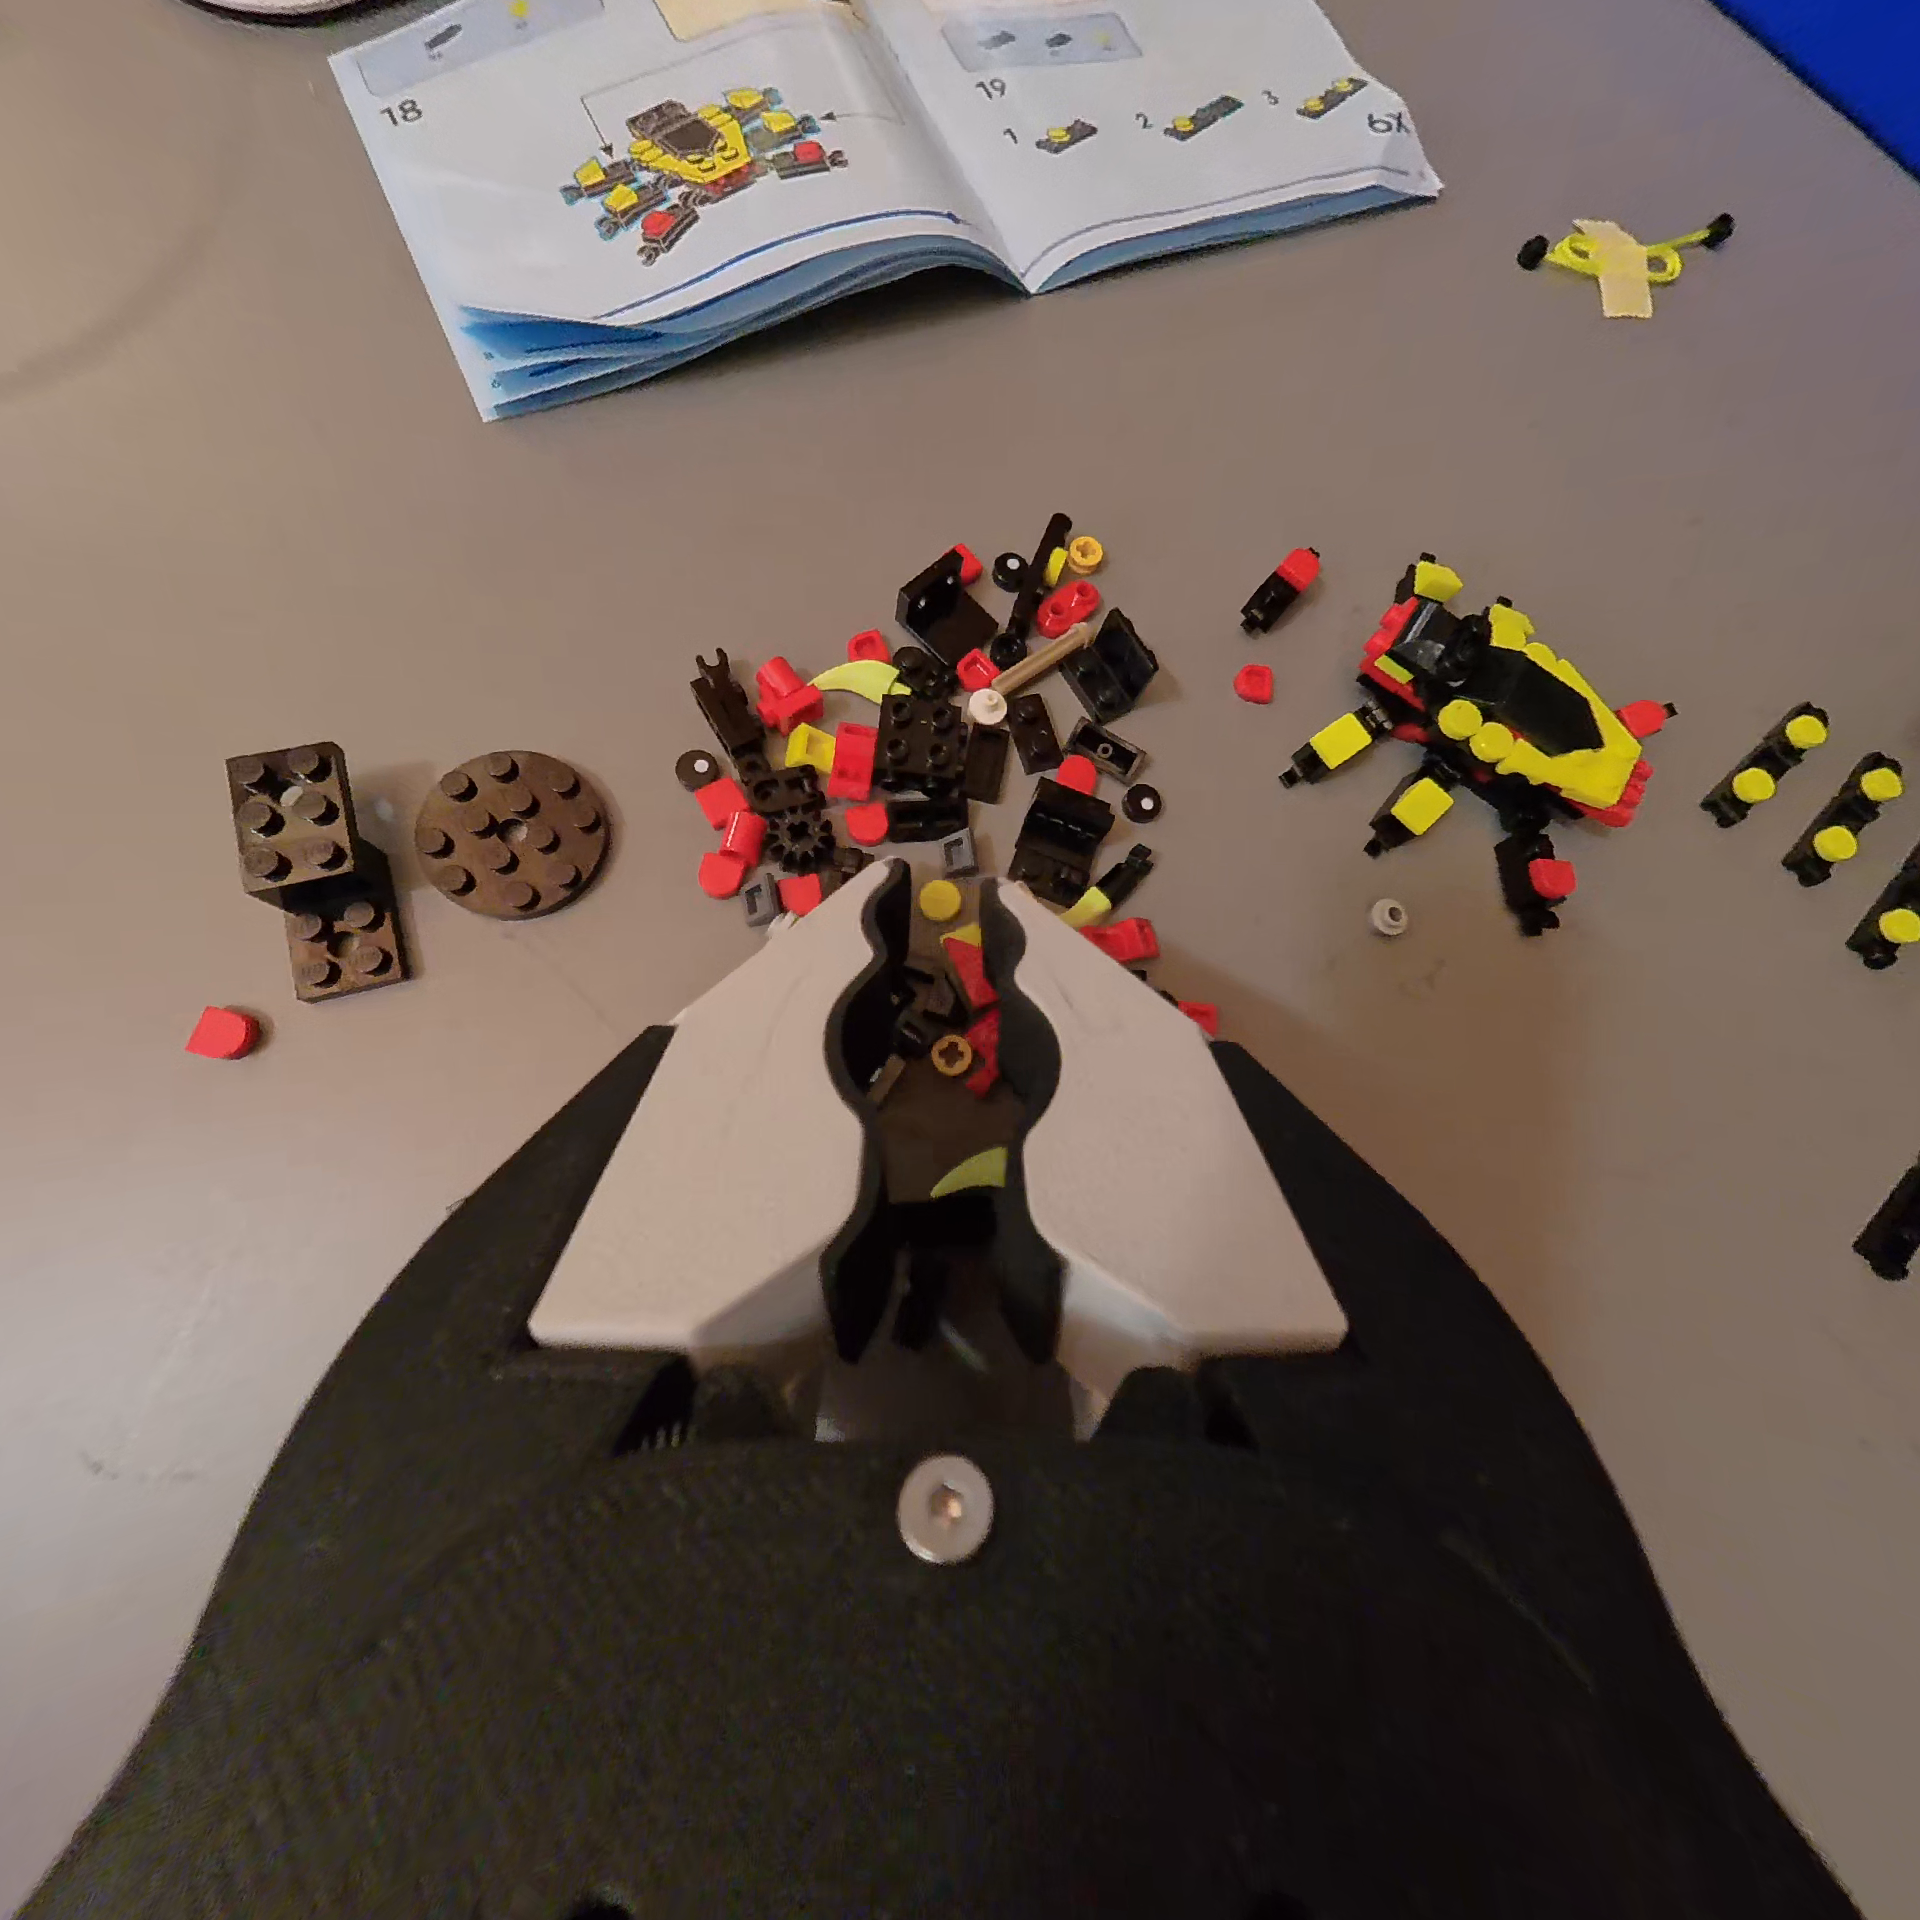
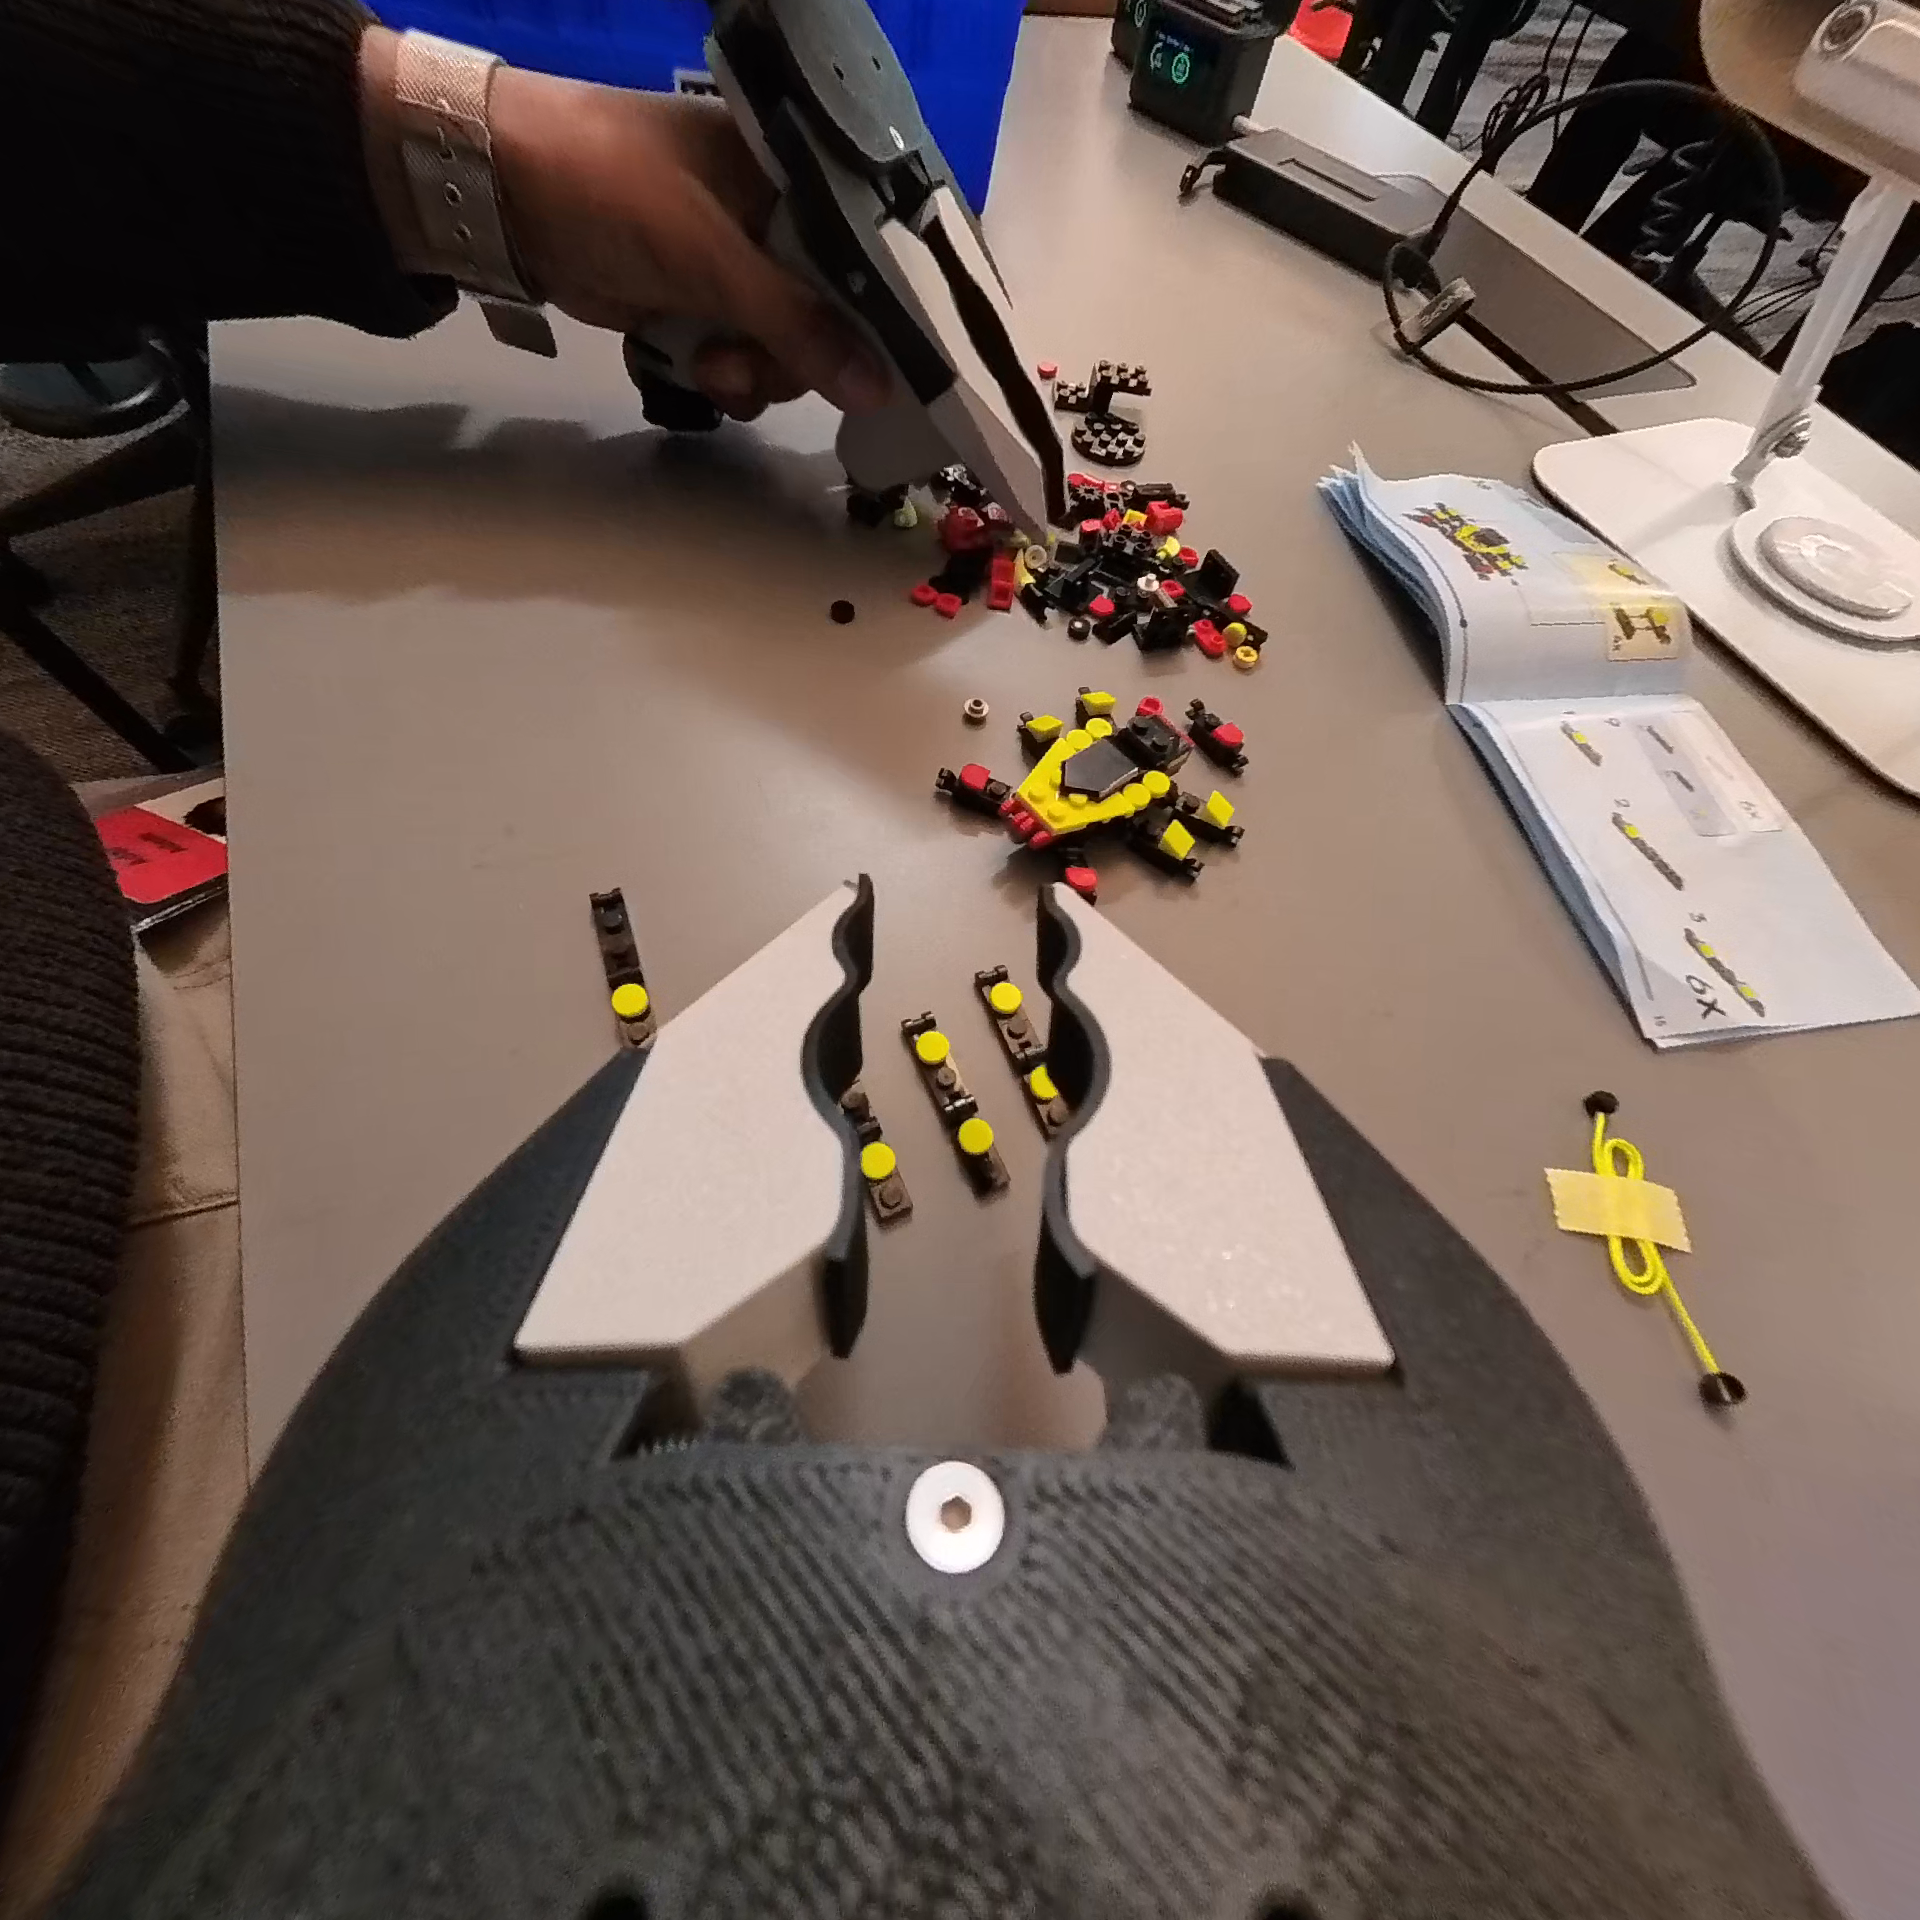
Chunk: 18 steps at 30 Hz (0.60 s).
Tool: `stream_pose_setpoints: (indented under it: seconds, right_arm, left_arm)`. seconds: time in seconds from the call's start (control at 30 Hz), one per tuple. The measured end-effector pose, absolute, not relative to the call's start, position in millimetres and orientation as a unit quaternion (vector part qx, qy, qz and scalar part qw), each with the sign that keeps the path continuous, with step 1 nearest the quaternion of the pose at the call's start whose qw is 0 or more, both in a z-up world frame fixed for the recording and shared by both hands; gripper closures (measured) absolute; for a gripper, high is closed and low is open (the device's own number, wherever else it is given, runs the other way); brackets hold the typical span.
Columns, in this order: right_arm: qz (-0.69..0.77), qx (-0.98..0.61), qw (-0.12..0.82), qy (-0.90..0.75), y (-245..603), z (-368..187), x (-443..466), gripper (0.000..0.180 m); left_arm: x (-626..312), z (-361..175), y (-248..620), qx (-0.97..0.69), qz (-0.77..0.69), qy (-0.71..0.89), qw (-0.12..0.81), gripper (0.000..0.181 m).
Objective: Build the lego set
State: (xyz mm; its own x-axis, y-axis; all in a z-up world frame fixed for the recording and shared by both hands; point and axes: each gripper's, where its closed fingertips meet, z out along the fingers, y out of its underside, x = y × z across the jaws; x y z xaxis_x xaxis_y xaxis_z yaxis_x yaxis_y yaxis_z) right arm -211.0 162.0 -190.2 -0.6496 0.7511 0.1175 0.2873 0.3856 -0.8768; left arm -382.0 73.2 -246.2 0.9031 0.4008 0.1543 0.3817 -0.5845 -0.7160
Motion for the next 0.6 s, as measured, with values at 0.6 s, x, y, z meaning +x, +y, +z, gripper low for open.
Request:
stream_pose_setpoints:
  seconds: [0.6]
  right_arm:
    - [0.446, -0.328, 0.257, -0.792, 162.8, -191.4, -210.6, 0.150]
  left_arm:
    - [-381.8, -250.4, 73.2, -0.889, -0.011, -0.241, 0.390, 0.176]
